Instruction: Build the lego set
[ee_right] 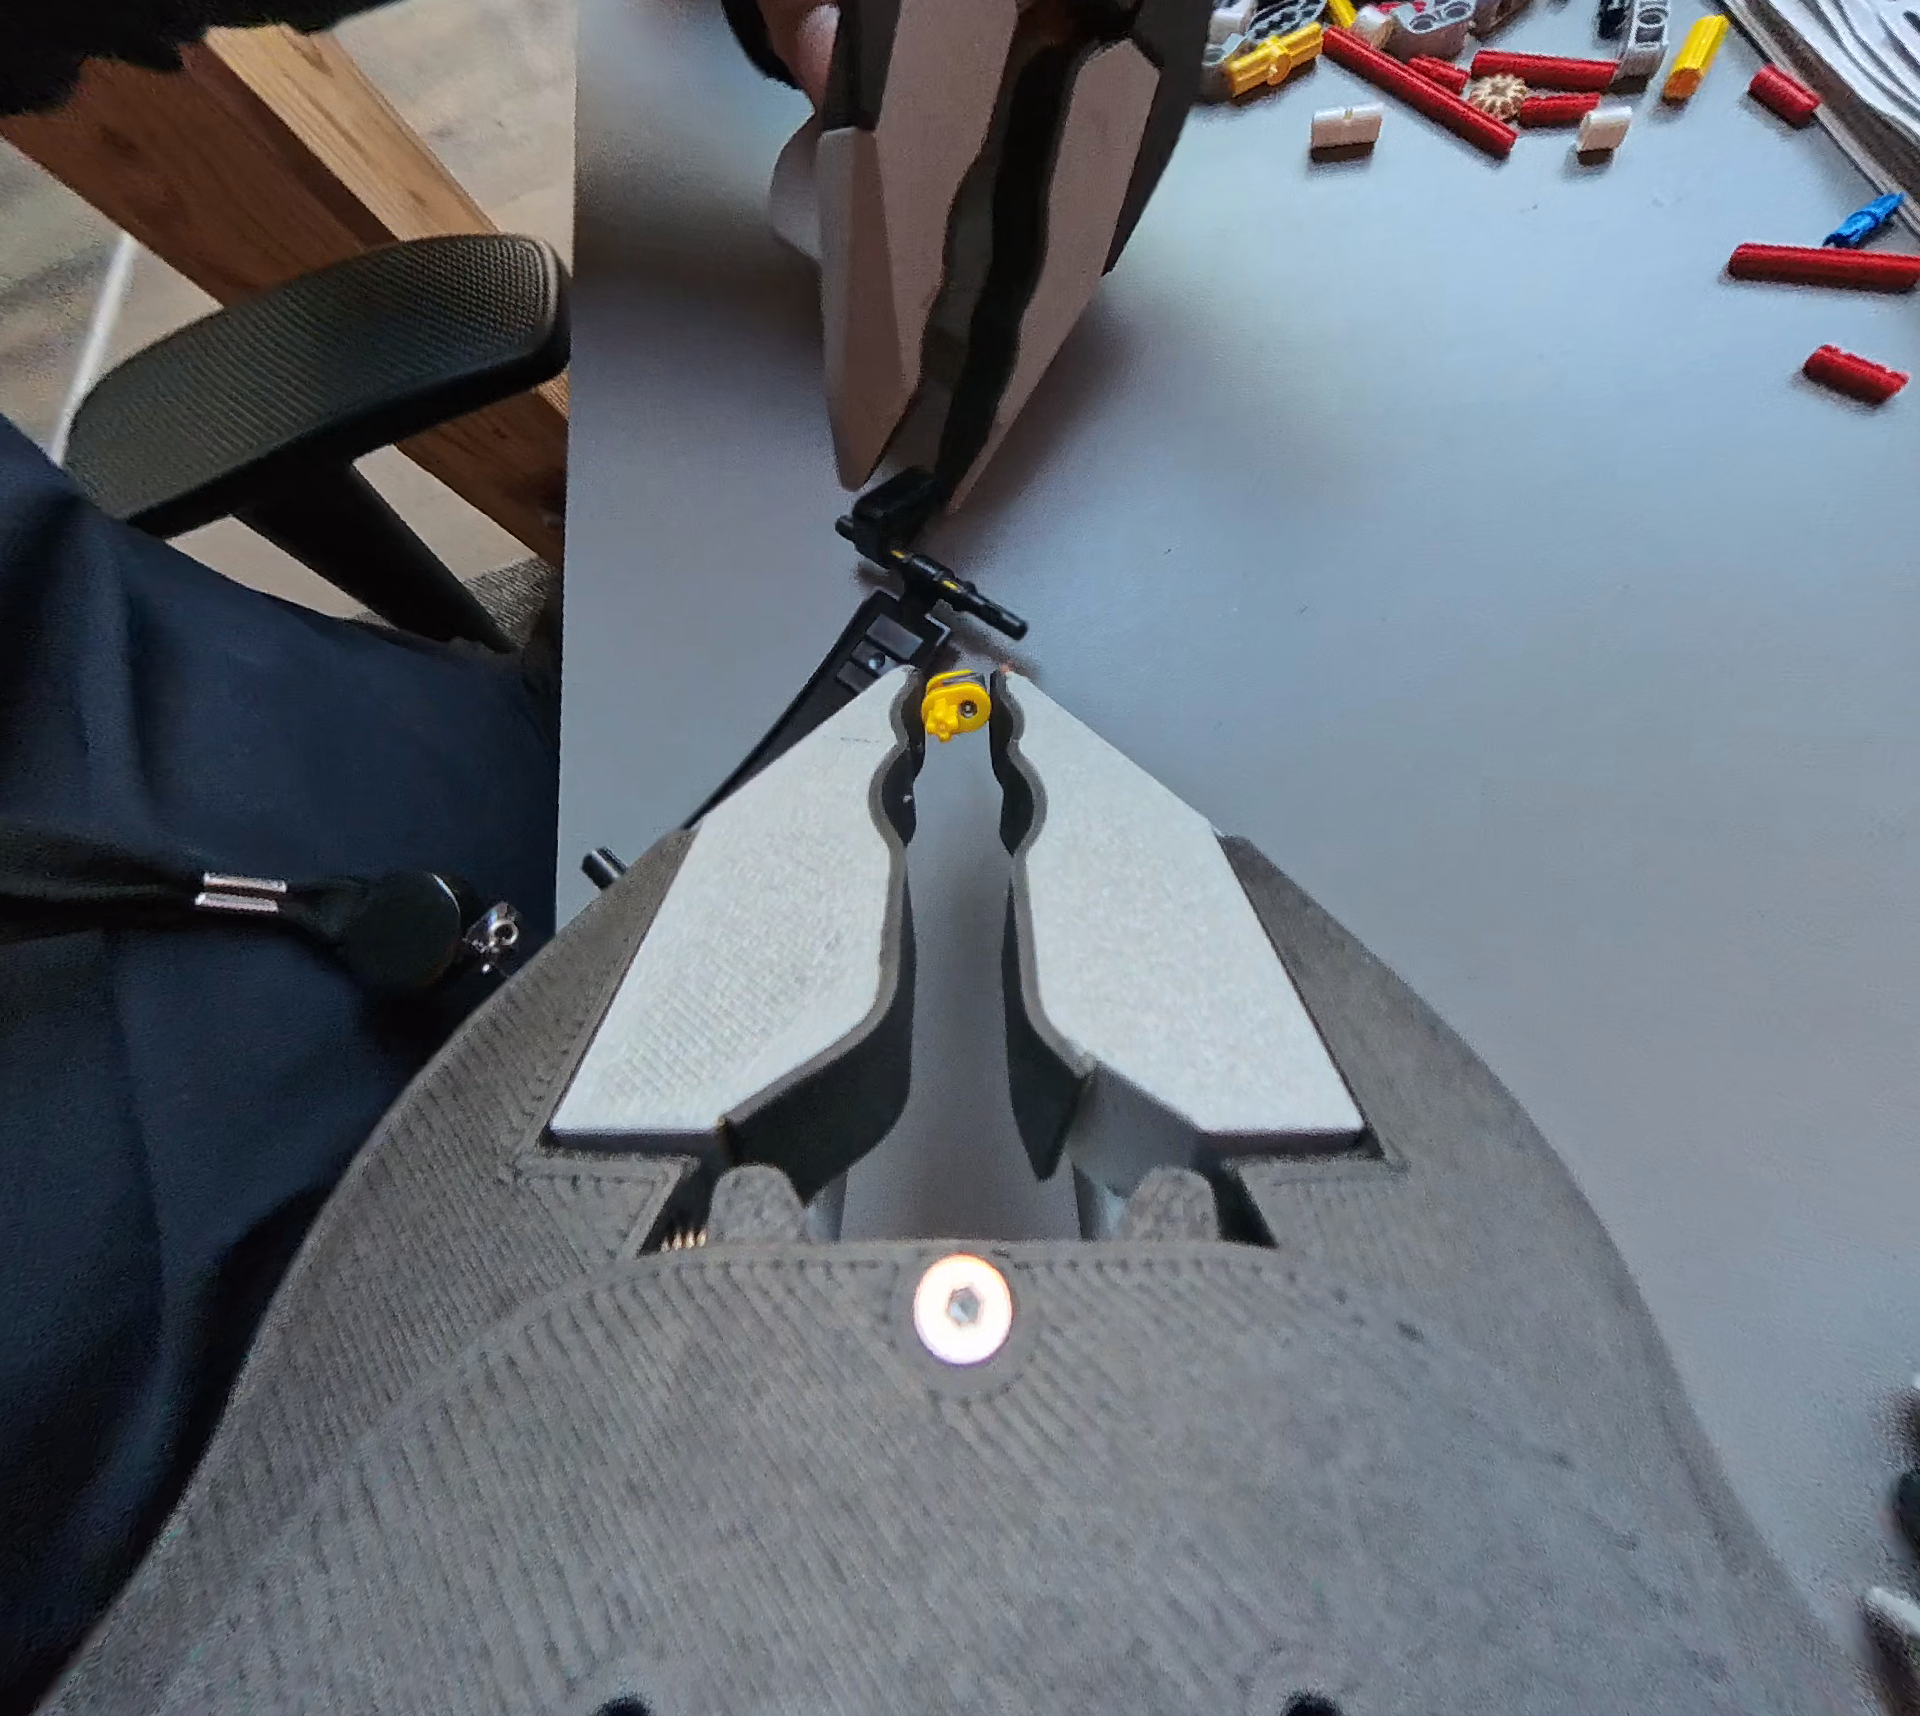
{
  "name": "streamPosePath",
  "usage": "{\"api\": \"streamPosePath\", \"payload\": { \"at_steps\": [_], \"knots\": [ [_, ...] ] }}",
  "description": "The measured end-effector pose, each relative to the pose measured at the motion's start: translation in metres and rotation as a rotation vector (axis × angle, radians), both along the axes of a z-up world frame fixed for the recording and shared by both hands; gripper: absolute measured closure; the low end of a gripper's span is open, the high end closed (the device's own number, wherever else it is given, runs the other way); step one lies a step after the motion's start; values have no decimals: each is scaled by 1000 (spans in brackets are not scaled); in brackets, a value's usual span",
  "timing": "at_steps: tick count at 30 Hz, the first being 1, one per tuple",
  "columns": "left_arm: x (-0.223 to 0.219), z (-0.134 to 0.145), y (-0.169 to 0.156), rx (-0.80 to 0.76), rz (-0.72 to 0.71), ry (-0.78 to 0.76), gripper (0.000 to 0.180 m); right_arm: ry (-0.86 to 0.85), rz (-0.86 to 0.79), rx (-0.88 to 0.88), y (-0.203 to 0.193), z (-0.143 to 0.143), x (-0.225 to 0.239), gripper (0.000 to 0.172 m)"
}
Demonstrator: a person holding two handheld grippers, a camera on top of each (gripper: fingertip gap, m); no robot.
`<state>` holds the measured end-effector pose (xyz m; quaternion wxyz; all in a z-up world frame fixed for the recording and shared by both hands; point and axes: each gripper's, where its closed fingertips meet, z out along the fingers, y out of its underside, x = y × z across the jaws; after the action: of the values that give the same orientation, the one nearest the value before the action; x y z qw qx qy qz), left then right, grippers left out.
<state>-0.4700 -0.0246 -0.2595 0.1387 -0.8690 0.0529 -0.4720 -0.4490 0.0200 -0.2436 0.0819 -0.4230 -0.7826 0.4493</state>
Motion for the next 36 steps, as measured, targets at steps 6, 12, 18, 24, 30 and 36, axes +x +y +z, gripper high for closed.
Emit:
{"api": "streamPosePath", "payload": {
  "at_steps": [6, 12, 18, 24, 30, 36],
  "knots": [
    [5, 6, 4, -4, 46, -14, 144, -16, -12, -106, 2, 3, 3, 162],
    [1, 9, -1, -68, 142, -38, 138, 7, 0, -78, 2, 5, 6, 162],
    [22, 0, -4, -87, 78, 23, 160, 43, 12, 1, 0, 0, 7, 162],
    [30, -5, 0, -28, 80, 69, 169, -31, -23, 7, 16, -8, 12, 162],
    [16, -1, 16, 230, 64, 404, 170, -41, 19, -145, 15, 6, 17, 162],
    [18, 14, 26, 648, 52, 729, 171, 215, 86, -218, 0, 40, 19, 163]
  ]
}}
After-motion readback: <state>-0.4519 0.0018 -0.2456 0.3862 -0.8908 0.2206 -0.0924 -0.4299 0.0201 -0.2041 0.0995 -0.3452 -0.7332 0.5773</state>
